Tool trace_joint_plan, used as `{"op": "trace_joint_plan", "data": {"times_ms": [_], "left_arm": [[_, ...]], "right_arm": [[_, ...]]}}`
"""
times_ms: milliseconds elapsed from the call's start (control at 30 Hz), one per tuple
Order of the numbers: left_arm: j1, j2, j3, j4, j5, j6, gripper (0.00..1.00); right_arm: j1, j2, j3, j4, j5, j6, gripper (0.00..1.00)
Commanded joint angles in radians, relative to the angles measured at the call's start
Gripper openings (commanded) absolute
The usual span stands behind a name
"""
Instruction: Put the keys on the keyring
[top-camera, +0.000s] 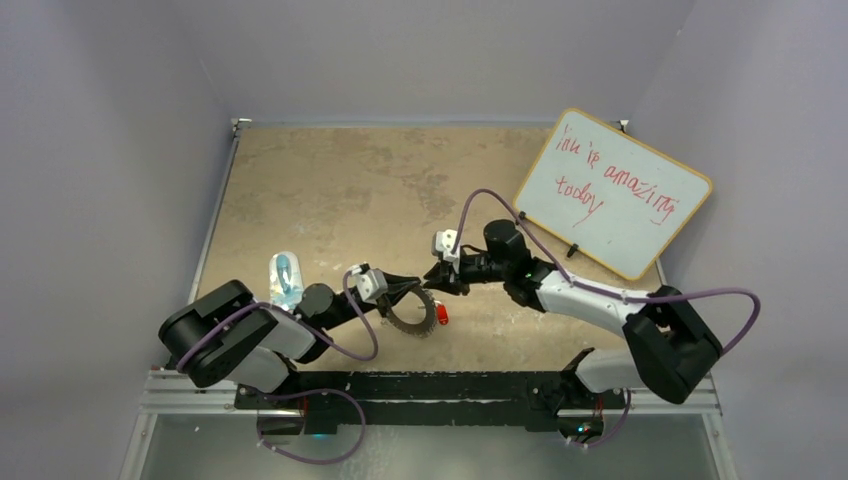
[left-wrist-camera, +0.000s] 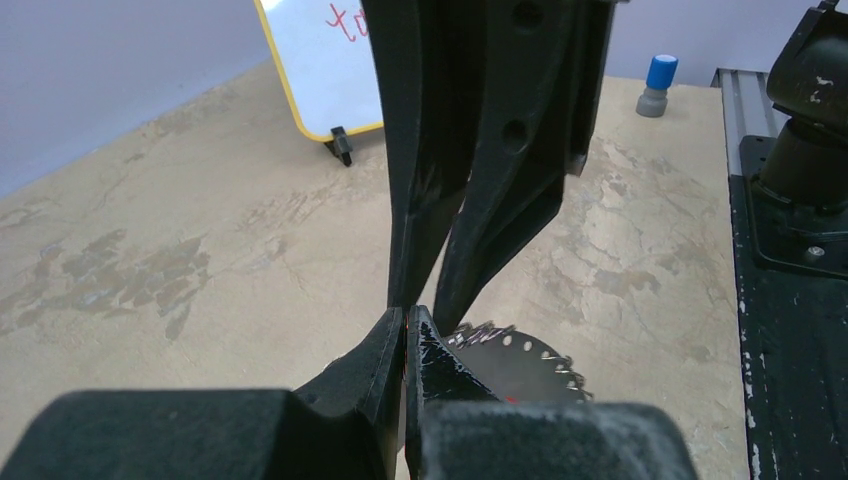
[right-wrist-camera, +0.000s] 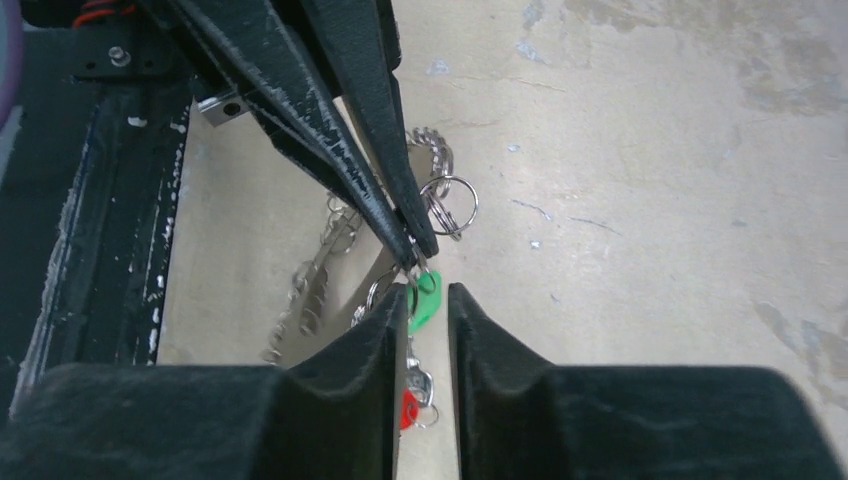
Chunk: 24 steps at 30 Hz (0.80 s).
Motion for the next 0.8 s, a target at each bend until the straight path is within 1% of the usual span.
{"op": "trace_joint_plan", "data": {"times_ms": [0,100,167,233,267,400,567,667,767], "left_arm": [[0.003,0.03,0.029,0.202,-0.007,-0.031,0.0],[0.006,0.068,0.062,0.179,0.0,-0.026,0.0],[0.006,0.107,0.078,0.208,0.009,-0.029,0.0],[0.008,0.157,0.088,0.274,0.021,-0.044,0.0],[0.009,0.172,0.1,0.28,0.036,-0.049,0.0],[0.01,0.193,0.133,0.284,0.111,-0.052,0.0],[0.01,0.145,0.119,0.282,0.13,-0.049,0.0],[0.009,0.101,0.097,0.283,0.142,-0.055,0.0],[0.009,0.064,0.07,0.281,0.146,-0.065,0.0]], "right_arm": [[-0.021,-0.098,-0.055,0.057,0.079,0.034,0.3],[-0.057,-0.139,-0.092,0.062,0.086,0.053,0.37],[-0.077,-0.17,-0.123,0.078,0.084,0.066,0.41],[-0.094,-0.196,-0.147,0.096,0.071,0.079,0.42],[-0.101,-0.204,-0.154,0.106,0.059,0.084,0.42],[-0.109,-0.202,-0.16,0.139,-0.005,0.09,0.35],[-0.109,-0.157,-0.138,0.166,-0.081,0.099,0.2],[-0.109,-0.138,-0.123,0.179,-0.113,0.092,0.19],[-0.109,-0.129,-0.111,0.181,-0.132,0.078,0.22]]}}
